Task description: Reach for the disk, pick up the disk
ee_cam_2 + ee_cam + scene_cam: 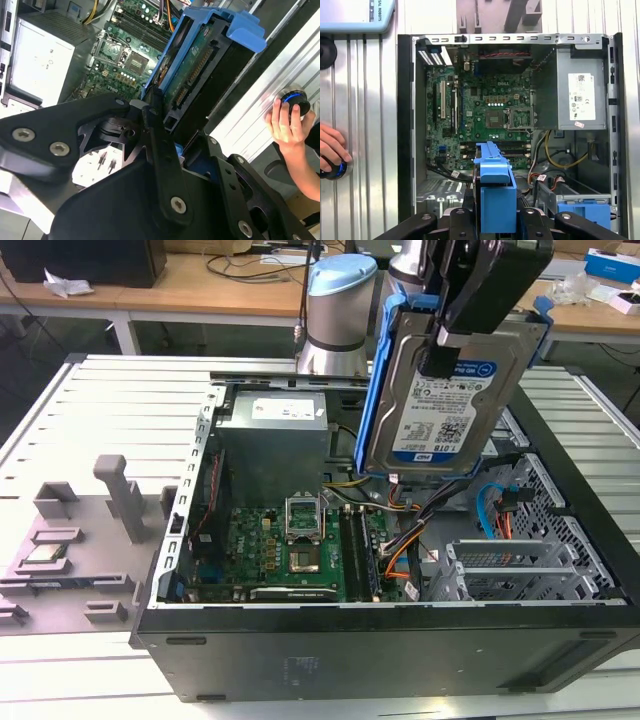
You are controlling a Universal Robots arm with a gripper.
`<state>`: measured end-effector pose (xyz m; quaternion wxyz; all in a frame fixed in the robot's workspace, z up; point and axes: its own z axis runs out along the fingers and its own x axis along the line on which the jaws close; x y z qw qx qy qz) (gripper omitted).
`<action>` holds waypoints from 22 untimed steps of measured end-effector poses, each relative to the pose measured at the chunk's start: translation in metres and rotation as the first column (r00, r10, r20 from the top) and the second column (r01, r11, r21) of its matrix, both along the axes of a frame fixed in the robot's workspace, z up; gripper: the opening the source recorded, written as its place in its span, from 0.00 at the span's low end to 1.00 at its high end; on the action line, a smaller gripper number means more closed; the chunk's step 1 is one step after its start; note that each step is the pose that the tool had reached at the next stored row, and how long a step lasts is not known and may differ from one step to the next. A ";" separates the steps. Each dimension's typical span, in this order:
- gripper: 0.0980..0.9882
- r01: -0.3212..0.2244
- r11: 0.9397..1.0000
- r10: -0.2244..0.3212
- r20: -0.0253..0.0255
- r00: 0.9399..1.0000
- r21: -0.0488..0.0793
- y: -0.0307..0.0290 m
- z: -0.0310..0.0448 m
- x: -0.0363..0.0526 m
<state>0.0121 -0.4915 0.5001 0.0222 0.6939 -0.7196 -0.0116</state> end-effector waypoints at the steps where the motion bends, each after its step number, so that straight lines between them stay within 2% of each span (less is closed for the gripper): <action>1: 0.30 0.000 1.000 0.000 0.000 1.000 0.000 -0.0010 0.0000 0.0000; 17: 0.30 0.000 1.000 0.000 0.000 1.000 0.000 -0.0217 -0.0004 0.0000; 22: 0.30 0.000 1.000 0.000 0.000 1.000 0.000 -0.0316 -0.0006 0.0000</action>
